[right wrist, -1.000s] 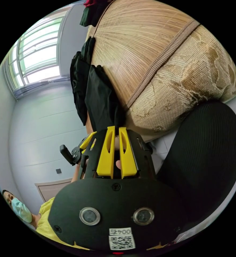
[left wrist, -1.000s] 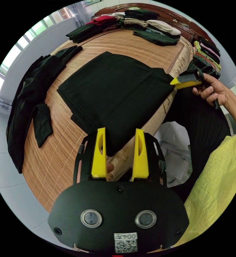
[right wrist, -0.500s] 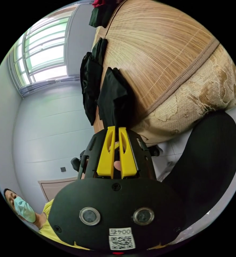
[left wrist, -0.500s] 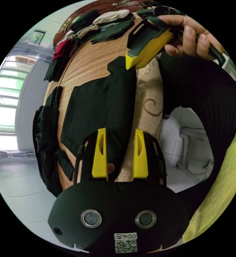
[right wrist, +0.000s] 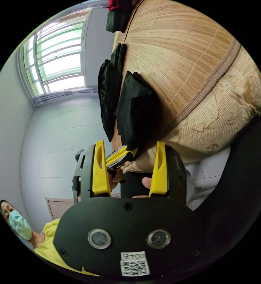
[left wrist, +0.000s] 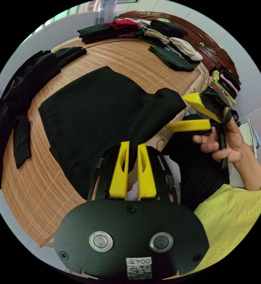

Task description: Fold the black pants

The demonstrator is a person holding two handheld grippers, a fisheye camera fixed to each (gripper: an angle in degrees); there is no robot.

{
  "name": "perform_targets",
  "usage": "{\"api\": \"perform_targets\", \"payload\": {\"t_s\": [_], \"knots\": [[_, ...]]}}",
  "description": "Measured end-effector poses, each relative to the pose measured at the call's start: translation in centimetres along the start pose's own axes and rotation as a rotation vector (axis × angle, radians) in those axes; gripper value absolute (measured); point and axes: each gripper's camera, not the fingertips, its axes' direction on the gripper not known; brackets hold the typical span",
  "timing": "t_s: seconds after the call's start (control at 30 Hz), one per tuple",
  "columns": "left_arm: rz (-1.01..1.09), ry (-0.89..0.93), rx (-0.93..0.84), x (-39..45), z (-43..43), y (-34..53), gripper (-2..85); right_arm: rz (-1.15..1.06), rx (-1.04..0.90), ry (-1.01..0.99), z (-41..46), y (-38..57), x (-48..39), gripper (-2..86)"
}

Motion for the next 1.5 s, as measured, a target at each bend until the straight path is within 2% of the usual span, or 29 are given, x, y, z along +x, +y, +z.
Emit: {"api": "perform_targets", "payload": {"t_s": [0.2,0.27,0.4,0.47,0.57,0.73,0.8,0.9,1.2,1.3,1.5], "knots": [[-0.052,0.047,0.037,-2.0,-0.2,0.9,0.8,0.031,0.049,0.046,7.8,-2.6,-2.2,19.2],[-0.062,0.082,0.058,-3.1,-0.4,1.5,1.1,0.047,0.077,0.132,10.1,-3.7,-3.5,12.8],[-0.072,0.203,0.149,-5.9,-3.1,3.9,1.6,-0.001,0.015,0.343,13.3,-5.6,-6.1,6.0],[-0.157,0.298,0.297,-9.8,-6.2,7.0,2.7,-0.123,-0.064,0.469,15.2,-7.3,-9.0,4.4],[-0.363,0.298,0.436,-16.8,-7.8,12.0,4.6,-0.318,-0.145,0.634,17.3,-9.7,-13.9,3.7],[-0.682,0.367,0.39,-26.6,-2.9,17.7,3.1,-0.512,-0.222,0.764,18.9,-15.0,-21.2,3.3],[-0.716,0.316,0.365,-27.8,-1.5,18.5,2.2,-0.539,-0.229,0.773,18.6,-17.4,-23.5,3.2],[-0.756,0.335,0.465,-28.9,-1.1,19.8,1.3,-0.572,-0.216,0.807,17.7,-21.0,-26.7,3.3],[-0.764,0.451,0.58,-32.5,-0.5,23.8,0.7,-0.541,-0.062,0.778,8.3,-29.2,-32.7,3.6],[-0.771,0.473,0.587,-33.4,-0.6,24.7,0.7,-0.511,0.039,0.749,2.2,-30.9,-34.0,3.7],[-0.771,0.487,0.6,-34.5,-0.9,26.2,0.7,-0.279,0.368,0.562,-18.4,-33.0,-31.2,4.8]]}}
